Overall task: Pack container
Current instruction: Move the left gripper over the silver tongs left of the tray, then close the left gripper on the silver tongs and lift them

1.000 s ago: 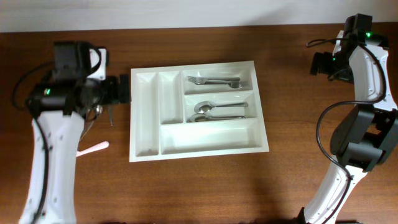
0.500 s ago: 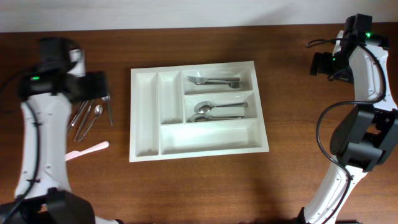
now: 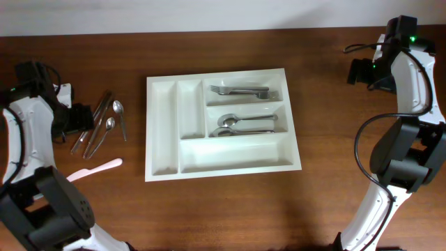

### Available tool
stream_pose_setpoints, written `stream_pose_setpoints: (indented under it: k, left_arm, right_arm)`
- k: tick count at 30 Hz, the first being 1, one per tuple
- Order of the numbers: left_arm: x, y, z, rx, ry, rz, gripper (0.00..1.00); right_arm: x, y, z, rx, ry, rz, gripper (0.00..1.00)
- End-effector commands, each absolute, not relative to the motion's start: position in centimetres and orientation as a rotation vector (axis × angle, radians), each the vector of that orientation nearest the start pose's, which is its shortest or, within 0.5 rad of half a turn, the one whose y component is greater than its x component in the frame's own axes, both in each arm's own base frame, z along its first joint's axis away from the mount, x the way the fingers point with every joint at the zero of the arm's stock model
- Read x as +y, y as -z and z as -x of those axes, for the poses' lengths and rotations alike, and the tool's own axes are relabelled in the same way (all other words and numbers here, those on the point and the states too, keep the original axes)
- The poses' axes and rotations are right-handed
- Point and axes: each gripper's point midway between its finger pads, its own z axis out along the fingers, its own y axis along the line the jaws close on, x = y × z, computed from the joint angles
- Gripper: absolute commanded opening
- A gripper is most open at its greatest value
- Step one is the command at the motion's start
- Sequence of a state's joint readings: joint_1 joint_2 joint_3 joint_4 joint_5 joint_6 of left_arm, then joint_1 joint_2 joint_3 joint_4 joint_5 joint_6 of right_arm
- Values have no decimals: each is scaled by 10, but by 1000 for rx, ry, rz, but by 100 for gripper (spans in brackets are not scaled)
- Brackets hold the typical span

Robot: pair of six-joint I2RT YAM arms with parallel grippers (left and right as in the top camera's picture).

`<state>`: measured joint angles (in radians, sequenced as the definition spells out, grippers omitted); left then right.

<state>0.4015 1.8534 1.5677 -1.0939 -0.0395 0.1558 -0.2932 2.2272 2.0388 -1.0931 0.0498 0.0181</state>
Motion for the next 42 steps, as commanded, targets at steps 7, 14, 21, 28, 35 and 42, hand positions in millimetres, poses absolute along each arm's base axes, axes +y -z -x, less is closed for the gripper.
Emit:
stream_pose_setpoints:
  k: [7, 14, 21, 28, 35, 42]
  left_arm:
    - [161, -108, -367, 2937, -111, 367, 84]
    - [172, -90, -391, 2909, -152, 171, 85]
    - [170, -48, -392, 2993, -111, 118, 85]
    - [173, -25, -398, 3007, -105, 109, 85]
    - [178, -19, -410, 2968, -126, 109, 85]
    - [182, -21, -421, 2922, -149, 107, 85]
  right_arm:
    - [-155, -124, -483, 2769, 131, -439, 99]
    - [-155, -124, -483, 2769, 131, -439, 99]
    - [-155, -124, -483, 2769, 131, -439, 99]
    - [-155, -124, -483, 2769, 131, -438, 99]
    - [-155, -124, -483, 2769, 131, -438, 99]
    - [-155, -124, -483, 2769, 131, -439, 99]
